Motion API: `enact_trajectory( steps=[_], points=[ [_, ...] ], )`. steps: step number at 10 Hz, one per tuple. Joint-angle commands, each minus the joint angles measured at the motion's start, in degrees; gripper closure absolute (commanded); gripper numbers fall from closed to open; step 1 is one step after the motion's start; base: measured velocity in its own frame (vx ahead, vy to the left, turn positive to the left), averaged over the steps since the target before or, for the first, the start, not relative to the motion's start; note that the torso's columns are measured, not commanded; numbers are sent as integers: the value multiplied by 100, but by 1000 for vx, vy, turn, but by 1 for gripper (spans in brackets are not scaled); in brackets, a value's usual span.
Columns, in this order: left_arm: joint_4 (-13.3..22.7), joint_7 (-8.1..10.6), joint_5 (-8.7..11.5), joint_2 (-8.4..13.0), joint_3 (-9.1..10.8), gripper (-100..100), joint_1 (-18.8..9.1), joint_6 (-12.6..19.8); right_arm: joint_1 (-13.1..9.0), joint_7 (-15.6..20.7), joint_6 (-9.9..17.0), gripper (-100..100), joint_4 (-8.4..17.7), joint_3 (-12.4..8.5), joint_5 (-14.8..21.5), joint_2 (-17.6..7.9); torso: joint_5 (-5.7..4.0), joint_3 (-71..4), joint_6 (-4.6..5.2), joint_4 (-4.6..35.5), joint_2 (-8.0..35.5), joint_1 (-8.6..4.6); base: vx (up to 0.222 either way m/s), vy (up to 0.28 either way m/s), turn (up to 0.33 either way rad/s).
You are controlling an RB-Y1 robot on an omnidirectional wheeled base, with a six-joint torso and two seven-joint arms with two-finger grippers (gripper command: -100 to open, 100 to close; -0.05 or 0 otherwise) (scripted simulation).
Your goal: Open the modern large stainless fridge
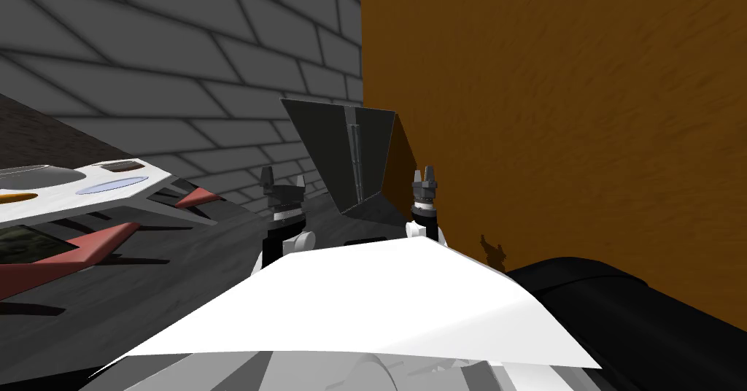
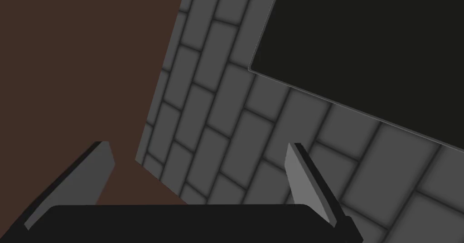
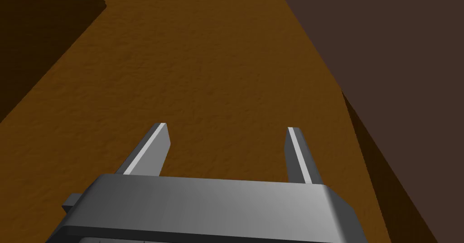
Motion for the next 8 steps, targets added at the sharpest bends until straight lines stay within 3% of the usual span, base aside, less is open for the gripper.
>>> enact_trajectory(
  steps=[1,8],
  points=[
    [0,0,0,0,0,0,0,0,0,0,0,0,0,0,0,0,0,-467,0,235,232,0,0,0,0],
    [-2,0,0,0,0,0,0,-1,0,0,-1,0,-2,0,0,0,0,-6227,0,3114,3116,0,0,0,0]
  ],
)
